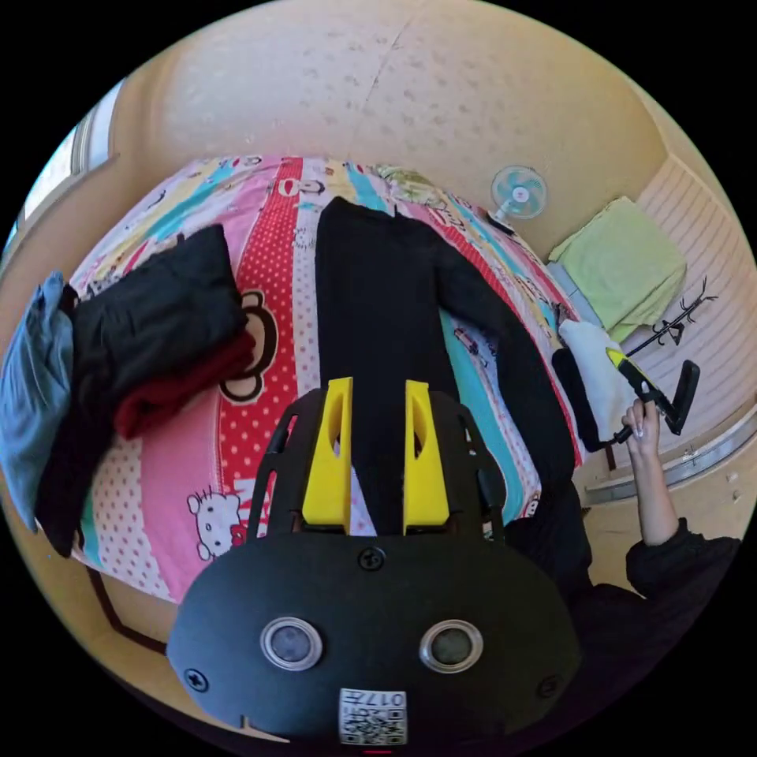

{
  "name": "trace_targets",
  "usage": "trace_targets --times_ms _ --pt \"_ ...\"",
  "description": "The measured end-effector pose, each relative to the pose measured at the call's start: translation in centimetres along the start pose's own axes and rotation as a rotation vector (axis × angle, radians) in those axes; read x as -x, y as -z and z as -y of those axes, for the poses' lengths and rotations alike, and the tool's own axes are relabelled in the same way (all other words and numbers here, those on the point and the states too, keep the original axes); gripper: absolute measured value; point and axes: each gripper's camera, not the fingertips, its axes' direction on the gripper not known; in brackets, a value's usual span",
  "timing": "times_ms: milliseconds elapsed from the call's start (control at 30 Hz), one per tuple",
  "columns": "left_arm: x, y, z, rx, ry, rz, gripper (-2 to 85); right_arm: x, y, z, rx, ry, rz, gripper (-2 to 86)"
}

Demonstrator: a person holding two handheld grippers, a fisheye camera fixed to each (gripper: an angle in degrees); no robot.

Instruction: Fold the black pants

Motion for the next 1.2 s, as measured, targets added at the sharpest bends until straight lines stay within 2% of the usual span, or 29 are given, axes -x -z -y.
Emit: trace_targets --times_ms 100,233,400,500,567,667,733,800,833,867,900,933,967,1033,1100,1167,1200 --pt "4.3 -2.6 -7.9 0.06 0.17 -0.085 12.7 -0.6 -1.5 -8.5 0.129 -0.122 0.016 7.7" --pt "5.4 -2.6 -14.6 -0.028 0.277 -0.192 12.9 -3.2 1.8 -15.9 0.101 -0.367 -0.016 8.7" --pt "4.0 -4.1 -15.4 -0.041 0.325 -0.156 9.9 -5.8 3.6 -16.7 0.143 -0.417 -0.086 10.7" --pt "3.7 -4.8 -13.9 0.173 0.312 -0.272 2.7 -7.2 5.7 -15.8 0.067 -0.416 0.014 11.8" --pt "3.0 -2.1 -13.6 0.144 0.256 -0.363 1.1 -7.9 6.5 -15.5 0.076 -0.429 0.001 12.3" --pt "2.0 3.3 -13.1 0.082 0.202 -0.384 -0.4 -9.8 6.2 -15.6 0.189 -0.465 0.006 13.5" --pt "1.9 5.2 -13.3 0.096 0.198 -0.339 -0.7 -11.1 6.0 -16.4 0.24 -0.489 0.048 14.1" --pt "2.5 5.2 -13.8 0.2 0.242 -0.16 -0.9 -11.7 5.7 -17.2 0.281 -0.497 0.034 14.1" --pt "3.5 4.7 -14.7 0.277 0.314 -0.009 -0.8 -12.2 5.1 -17.8 0.346 -0.504 0.009 14.0" --pt "4.5 4.7 -15.7 0.304 0.38 0.023 -0.8 -12.4 4.6 -18.1 0.389 -0.507 -0.003 13.9" --pt "4.8 5.0 -16.2 0.283 0.395 -0.02 -0.7 -12.7 3.8 -18.6 0.457 -0.498 0.001 13.2" --pt "5.1 5.6 -17.1 0.205 0.402 -0.155 -0.6 -12.7 3.3 -18.9 0.488 -0.463 0.054 11.9" --pt "5.1 6.1 -17.7 0.129 0.397 -0.281 -0.3 -12.6 3.3 -19.0 0.487 -0.436 0.091 9.9" --pt "4.6 6.0 -17.8 0.097 0.372 -0.392 0.9 -12.4 4.8 -19.4 0.448 -0.368 0.081 4.6" --pt "3.4 5.4 -16.9 0.146 0.323 -0.398 7.9 -12.7 6.5 -19.5 0.397 -0.34 0.121 3.3" --pt "0.5 4.9 -15.2 0.214 0.216 -0.383 13.1 -13.1 9.3 -19.5 0.265 -0.295 0.278 2.8" --pt "-0.4 4.9 -14.7 0.22 0.179 -0.394 13.3 -13.6 11.4 -19.4 0.151 -0.28 0.425 2.5"
